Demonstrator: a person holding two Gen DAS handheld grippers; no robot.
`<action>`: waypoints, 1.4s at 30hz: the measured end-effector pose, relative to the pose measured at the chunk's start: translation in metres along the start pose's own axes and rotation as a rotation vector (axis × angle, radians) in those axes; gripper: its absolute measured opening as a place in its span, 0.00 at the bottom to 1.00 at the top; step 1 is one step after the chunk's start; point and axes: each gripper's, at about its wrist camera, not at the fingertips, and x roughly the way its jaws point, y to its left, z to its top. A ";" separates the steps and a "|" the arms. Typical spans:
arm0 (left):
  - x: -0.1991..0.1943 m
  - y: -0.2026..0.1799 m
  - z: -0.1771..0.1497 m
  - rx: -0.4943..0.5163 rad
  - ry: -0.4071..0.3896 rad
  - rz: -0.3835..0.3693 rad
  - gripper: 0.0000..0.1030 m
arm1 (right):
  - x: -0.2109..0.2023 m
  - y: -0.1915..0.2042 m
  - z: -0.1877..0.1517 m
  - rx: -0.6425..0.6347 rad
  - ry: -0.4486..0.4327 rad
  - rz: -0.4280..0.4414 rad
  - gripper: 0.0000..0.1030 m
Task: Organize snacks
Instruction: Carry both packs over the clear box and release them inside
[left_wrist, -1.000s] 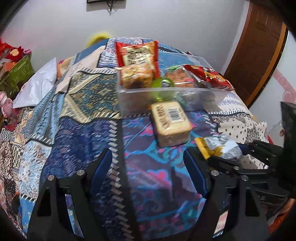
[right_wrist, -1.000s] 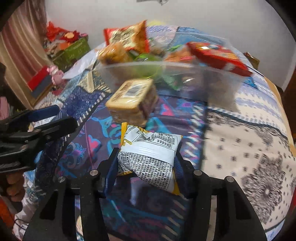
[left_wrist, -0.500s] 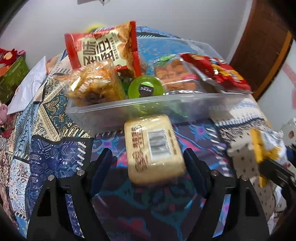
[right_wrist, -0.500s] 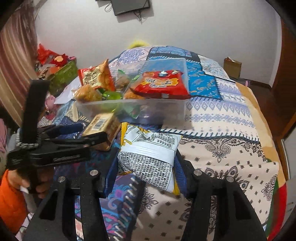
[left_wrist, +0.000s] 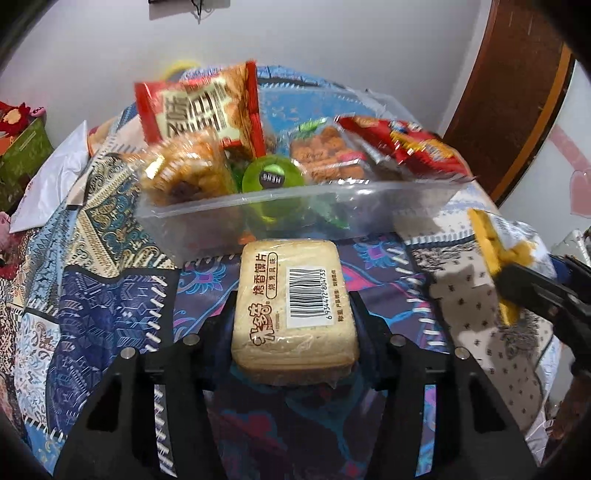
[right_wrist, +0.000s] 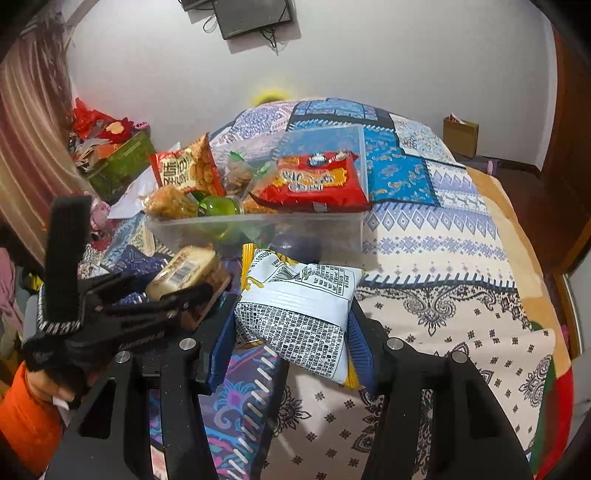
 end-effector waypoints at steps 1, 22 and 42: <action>-0.007 0.000 0.000 -0.002 -0.015 -0.008 0.53 | -0.002 0.001 0.002 0.000 -0.007 0.001 0.50; -0.059 -0.001 0.069 0.005 -0.244 -0.008 0.53 | -0.001 0.010 0.074 -0.019 -0.147 0.008 0.50; 0.022 0.014 0.114 -0.058 -0.168 -0.016 0.53 | 0.078 -0.009 0.108 -0.006 -0.004 0.007 0.53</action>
